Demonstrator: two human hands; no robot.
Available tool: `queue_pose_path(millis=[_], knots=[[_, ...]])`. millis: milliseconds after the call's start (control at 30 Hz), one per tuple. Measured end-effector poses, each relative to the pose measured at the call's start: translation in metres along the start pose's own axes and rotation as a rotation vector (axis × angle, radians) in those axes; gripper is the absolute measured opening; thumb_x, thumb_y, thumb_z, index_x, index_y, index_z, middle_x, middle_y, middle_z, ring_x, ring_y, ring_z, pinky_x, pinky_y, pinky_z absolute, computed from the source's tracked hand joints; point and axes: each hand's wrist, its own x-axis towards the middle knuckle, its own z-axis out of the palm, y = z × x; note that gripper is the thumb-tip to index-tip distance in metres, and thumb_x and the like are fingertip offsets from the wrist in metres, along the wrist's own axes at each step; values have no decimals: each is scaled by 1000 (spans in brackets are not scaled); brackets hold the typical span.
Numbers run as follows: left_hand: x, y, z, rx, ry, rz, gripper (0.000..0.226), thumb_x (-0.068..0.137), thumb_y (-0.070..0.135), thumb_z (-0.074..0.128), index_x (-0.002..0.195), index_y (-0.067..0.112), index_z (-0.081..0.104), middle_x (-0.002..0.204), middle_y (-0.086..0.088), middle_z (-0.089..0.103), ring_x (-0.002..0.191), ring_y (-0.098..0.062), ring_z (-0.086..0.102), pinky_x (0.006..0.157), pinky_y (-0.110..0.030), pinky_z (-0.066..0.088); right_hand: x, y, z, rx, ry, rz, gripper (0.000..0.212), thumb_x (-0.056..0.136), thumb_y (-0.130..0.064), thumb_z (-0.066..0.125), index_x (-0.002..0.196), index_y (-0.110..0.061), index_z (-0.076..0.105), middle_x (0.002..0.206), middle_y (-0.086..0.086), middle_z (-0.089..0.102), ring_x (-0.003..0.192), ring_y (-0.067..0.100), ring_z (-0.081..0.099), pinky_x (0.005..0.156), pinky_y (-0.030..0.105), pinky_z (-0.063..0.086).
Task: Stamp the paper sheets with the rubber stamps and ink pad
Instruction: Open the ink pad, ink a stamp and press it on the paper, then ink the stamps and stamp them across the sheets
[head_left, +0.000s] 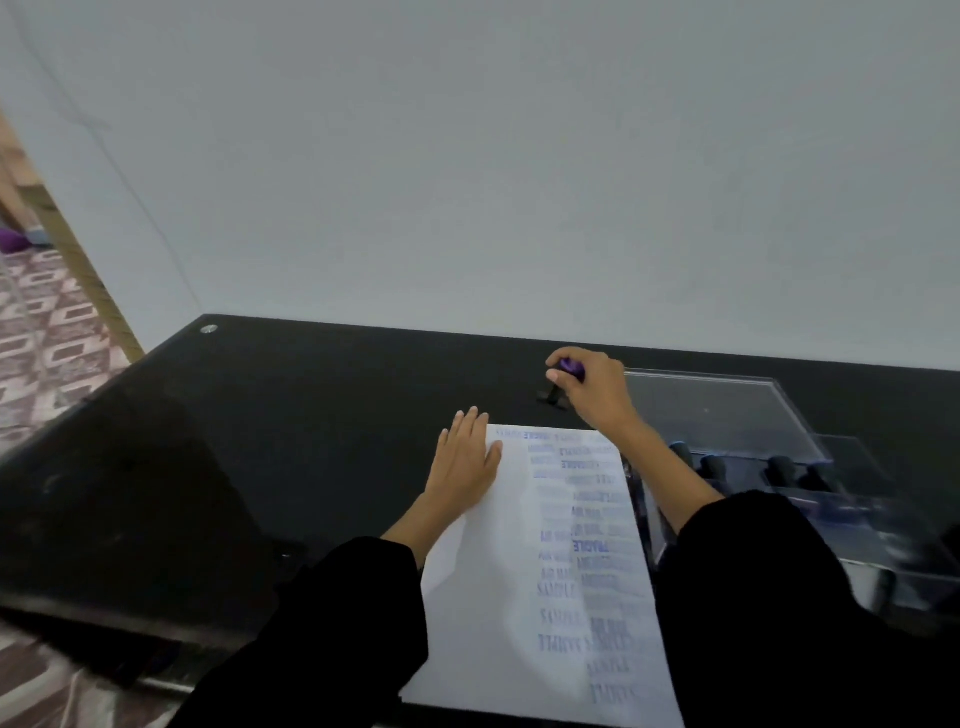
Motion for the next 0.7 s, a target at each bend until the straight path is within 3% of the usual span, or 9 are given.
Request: queue_pose_path(millis=[200,367,500,700], knots=[[-22,45,-8,-83,-15,148,42,101,24,33,141,12,34,151,-4,31,144,-18,17,115,-28,17,-29,13,-44,-13,15,5,16,88,-12,63,101,-7,68,99,6,66,87,14,53,66,8,29],[-46,92,-13,-105,-24,281,36,100,24,38,134,14,44,142,-2,44,130,-16,40,106,-23,31,-65,22,-83,-15,19,6,12,85,-9,65,96,-7,69,99,12,68,94,24,60,68,14,37],[-68,125,-12,-104,-60,409,34,99,21,39,131,11,47,137,-5,48,126,-18,43,102,-24,32,-90,33,-115,-92,-25,38,20,86,-12,64,105,-6,63,101,11,64,93,22,56,78,21,37],[-88,159,5,-88,-122,467,32,93,14,47,123,3,50,128,-13,50,120,-26,45,98,-30,36,-115,60,-138,-162,-91,184,32,84,-15,67,109,-2,50,93,6,51,87,21,49,75,28,39]])
